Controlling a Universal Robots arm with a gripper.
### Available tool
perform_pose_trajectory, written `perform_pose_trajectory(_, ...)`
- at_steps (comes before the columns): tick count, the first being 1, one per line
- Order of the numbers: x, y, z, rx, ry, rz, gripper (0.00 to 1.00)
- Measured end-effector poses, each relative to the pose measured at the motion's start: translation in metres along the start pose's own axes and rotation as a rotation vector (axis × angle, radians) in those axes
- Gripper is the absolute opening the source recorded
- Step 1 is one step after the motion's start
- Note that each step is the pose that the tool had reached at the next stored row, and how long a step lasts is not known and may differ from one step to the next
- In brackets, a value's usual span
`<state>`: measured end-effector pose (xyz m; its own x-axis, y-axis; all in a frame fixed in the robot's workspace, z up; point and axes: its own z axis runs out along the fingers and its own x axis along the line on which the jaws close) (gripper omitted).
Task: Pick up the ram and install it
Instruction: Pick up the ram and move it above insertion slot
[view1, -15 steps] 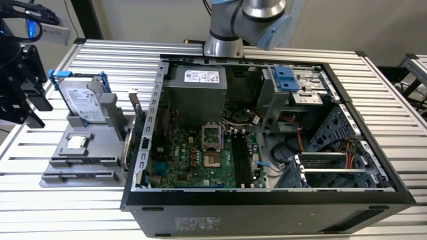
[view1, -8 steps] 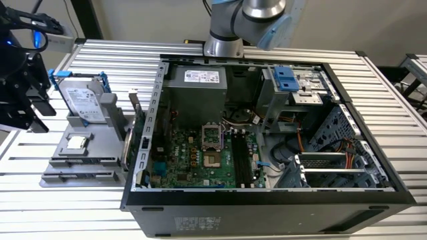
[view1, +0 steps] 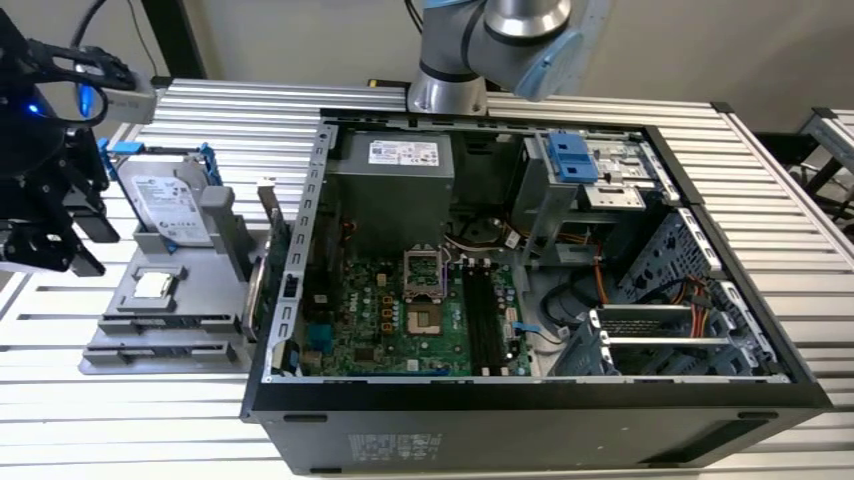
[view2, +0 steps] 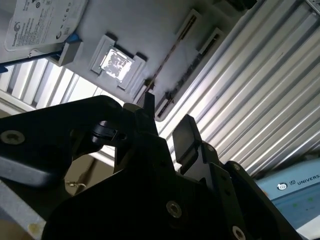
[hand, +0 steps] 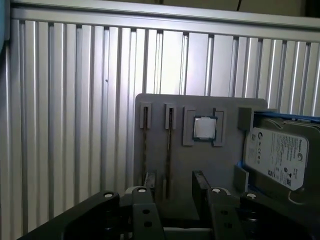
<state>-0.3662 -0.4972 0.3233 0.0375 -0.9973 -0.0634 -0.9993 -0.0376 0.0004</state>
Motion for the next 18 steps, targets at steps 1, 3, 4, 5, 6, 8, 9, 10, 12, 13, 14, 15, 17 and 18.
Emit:
perform_pose_trajectory(1, 0.0005, 0.0000, 0.0017, 0.0000, 0.0000, 0.000, 1.00)
perform_pose_trajectory(3, 0.0015, 0.0000, 0.0054, 0.0001, 0.0000, 0.000, 1.00)
perform_pose_trajectory(4, 0.0016, 0.0000, 0.0071, 0.0000, 0.0000, 0.000, 1.00)
perform_pose_trajectory(5, 0.0018, 0.0000, 0.0089, 0.0001, 0.0000, 0.000, 1.00)
perform_pose_trajectory(6, 0.0022, 0.0000, 0.0107, 0.0001, 0.0000, 0.000, 1.00)
perform_pose_trajectory(8, 0.0029, 0.0000, 0.0141, 0.0000, 0.0001, 0.000, 1.00)
perform_pose_trajectory(9, 0.0036, -0.0001, 0.0162, 0.0000, 0.0000, 0.000, 1.00)
perform_pose_trajectory(10, 0.0042, 0.0000, 0.0180, 0.0001, 0.0000, 0.000, 1.00)
perform_pose_trajectory(12, 0.0046, 0.0001, 0.0215, 0.0001, 0.0000, 0.001, 1.00)
perform_pose_trajectory(13, 0.0051, 0.0000, 0.0234, 0.0001, 0.0000, 0.001, 1.00)
perform_pose_trajectory(14, 0.0056, 0.0001, 0.0251, 0.0001, 0.0001, 0.001, 1.00)
perform_pose_trajectory(15, 0.0060, 0.0001, 0.0271, 0.0001, 0.0000, 0.001, 1.00)
perform_pose_trajectory(17, 0.0074, 0.0001, 0.0300, 0.0005, 0.0002, 0.009, 1.00)
perform_pose_trajectory(18, 0.0081, 0.0002, 0.0314, 0.0009, 0.0002, 0.016, 1.00)
